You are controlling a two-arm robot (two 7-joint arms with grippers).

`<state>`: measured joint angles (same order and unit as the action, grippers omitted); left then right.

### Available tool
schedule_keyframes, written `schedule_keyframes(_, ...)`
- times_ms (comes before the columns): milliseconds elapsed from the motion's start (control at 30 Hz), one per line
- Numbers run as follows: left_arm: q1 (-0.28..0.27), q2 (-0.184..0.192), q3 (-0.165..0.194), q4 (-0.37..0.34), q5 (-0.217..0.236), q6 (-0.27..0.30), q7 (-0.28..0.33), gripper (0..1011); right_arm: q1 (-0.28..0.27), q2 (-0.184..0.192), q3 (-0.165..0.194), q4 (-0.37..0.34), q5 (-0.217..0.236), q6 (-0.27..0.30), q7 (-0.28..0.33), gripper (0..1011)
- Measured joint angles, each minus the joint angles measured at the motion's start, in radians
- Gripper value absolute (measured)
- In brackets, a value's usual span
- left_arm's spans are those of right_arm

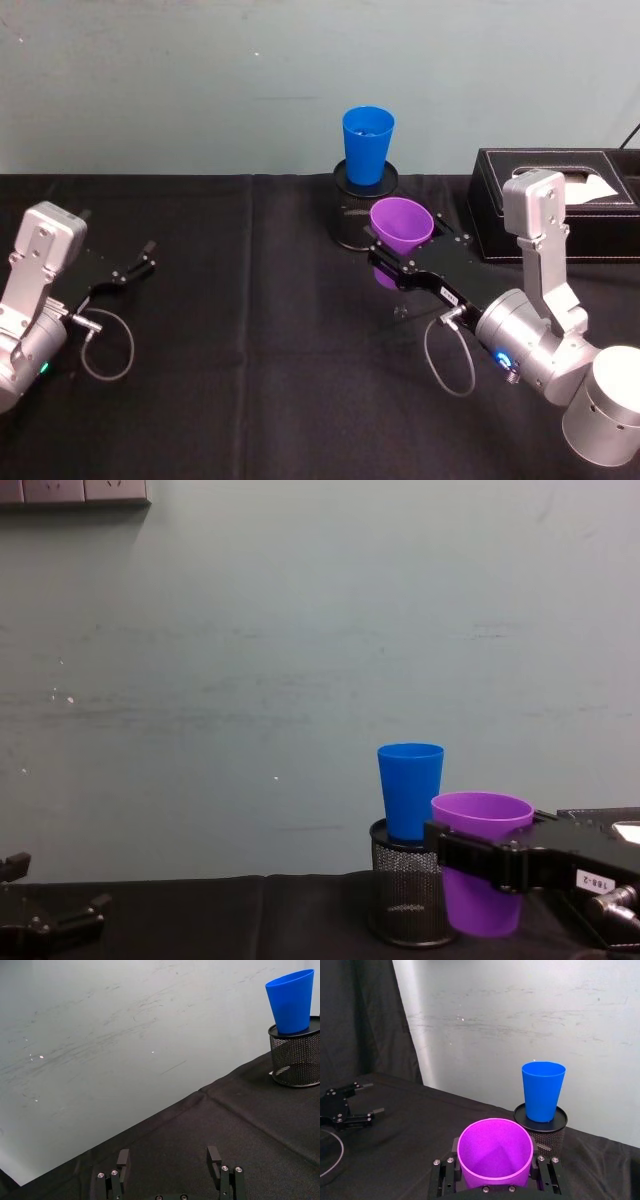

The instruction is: Pick up one cup with a gripper and tap it against the other cup.

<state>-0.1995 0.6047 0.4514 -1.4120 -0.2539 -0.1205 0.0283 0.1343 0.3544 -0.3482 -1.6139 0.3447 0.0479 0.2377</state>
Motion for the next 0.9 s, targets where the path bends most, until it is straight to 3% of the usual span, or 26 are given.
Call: schedule_keyframes(900,0.0,0.0,0.0,0.0,0.0,0.0,0.0,1000,0.0,0.0,0.0,0.0,0.0,-0.002,0.0,739)
